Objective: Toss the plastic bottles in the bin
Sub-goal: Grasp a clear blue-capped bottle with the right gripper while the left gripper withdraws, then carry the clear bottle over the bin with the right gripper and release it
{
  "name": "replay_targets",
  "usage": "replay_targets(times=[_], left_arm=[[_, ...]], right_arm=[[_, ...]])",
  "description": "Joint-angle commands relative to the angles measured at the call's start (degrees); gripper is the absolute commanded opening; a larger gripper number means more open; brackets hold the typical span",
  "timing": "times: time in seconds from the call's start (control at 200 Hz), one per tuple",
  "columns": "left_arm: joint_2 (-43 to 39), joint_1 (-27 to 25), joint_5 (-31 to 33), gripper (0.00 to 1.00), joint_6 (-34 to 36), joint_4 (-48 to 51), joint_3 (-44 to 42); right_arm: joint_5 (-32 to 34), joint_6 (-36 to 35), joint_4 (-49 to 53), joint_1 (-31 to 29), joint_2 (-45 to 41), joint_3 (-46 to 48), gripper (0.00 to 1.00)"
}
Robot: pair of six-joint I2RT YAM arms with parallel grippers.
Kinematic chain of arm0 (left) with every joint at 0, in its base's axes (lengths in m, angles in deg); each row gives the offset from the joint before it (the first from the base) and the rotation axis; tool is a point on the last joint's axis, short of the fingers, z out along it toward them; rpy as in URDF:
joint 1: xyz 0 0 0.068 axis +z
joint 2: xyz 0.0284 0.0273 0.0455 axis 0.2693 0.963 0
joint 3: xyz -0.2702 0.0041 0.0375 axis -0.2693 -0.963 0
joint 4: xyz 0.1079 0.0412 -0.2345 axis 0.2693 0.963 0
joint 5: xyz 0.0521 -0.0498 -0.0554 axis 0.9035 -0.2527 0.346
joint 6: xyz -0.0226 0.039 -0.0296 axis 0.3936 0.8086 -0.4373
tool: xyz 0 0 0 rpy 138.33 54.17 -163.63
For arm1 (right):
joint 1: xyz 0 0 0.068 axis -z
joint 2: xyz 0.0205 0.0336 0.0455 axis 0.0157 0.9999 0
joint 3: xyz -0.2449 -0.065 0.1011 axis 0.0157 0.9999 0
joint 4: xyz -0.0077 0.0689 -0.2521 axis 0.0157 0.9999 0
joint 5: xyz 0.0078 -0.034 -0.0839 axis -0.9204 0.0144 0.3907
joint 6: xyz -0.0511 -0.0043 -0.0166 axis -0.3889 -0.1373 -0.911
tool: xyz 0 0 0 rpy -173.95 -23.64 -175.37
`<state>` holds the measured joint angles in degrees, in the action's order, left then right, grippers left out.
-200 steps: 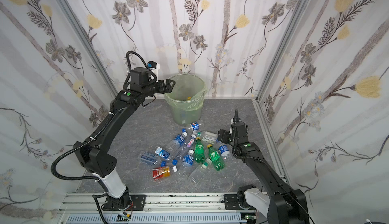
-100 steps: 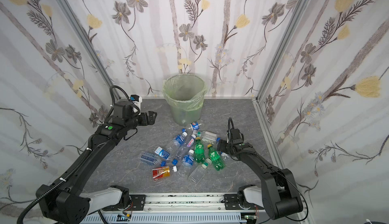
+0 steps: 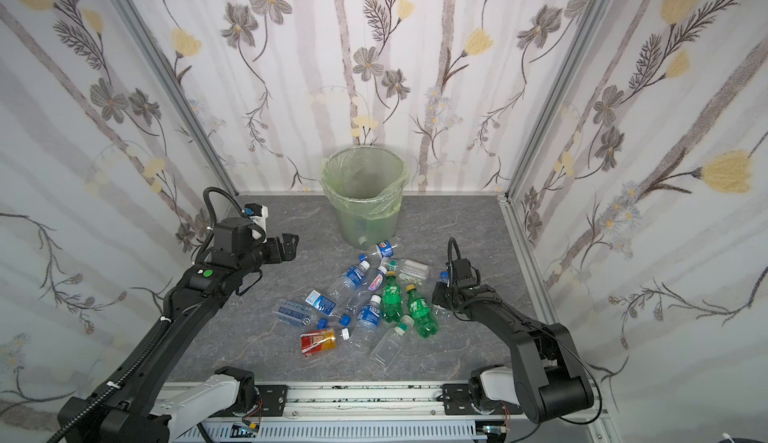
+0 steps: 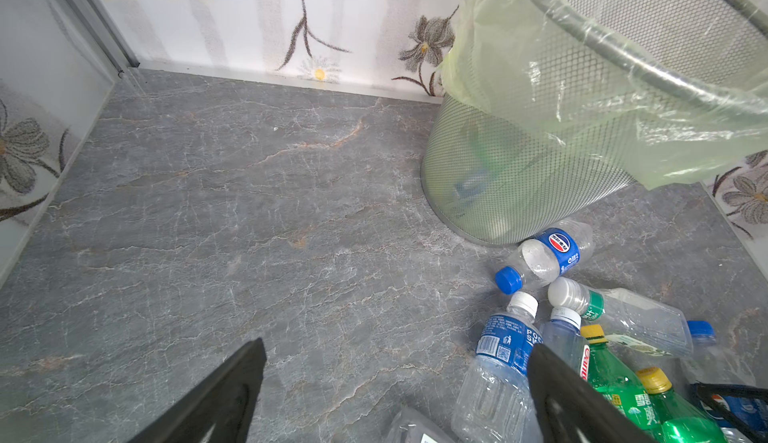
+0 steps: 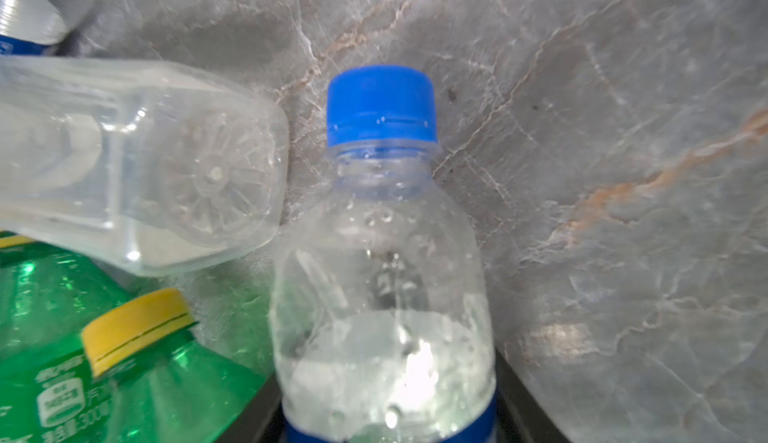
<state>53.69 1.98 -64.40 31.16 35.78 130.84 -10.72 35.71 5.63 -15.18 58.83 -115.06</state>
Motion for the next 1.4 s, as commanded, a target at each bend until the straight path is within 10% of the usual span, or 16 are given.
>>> replay_targets(times=[0.0,0.52,0.69,0.874,1.034,1.394], left_arm=[[0.98,0.11,0.7,1.0,-1.13,-1.49,0.2],[-0.82,0.2,0.47,1.0,-2.96,-1.58,-0.84],[-1.29,0.2,0.23,1.0,-3.57,-1.75,-1.29],[-1.1,0.2,-0.66,1.0,-3.64,-2.01,-1.72],[-2.48,0.2,-2.92,1.0,-3.17,-1.88,-1.99],[-0.74,0.2,-5.64,1.0,-0.72,-1.91,-0.95]], right_arm=[[4.17,-1.56,-1.77,-0.13,-5.27,-1.13,0.49],[-15.14,-16.04,-29.71,-1.07,-30.03,-14.91,0.44],[-16.71,-16.09,-27.16,-4.62,-15.78,-28.07,0.44],[-12.61,-17.86,-2.29,-11.9,16.35,-65.53,0.41],[-10.19,-13.35,7.6,-11.65,34.15,-83.89,0.88],[-9.14,-19.67,5.38,-11.47,15.66,-60.84,0.95]])
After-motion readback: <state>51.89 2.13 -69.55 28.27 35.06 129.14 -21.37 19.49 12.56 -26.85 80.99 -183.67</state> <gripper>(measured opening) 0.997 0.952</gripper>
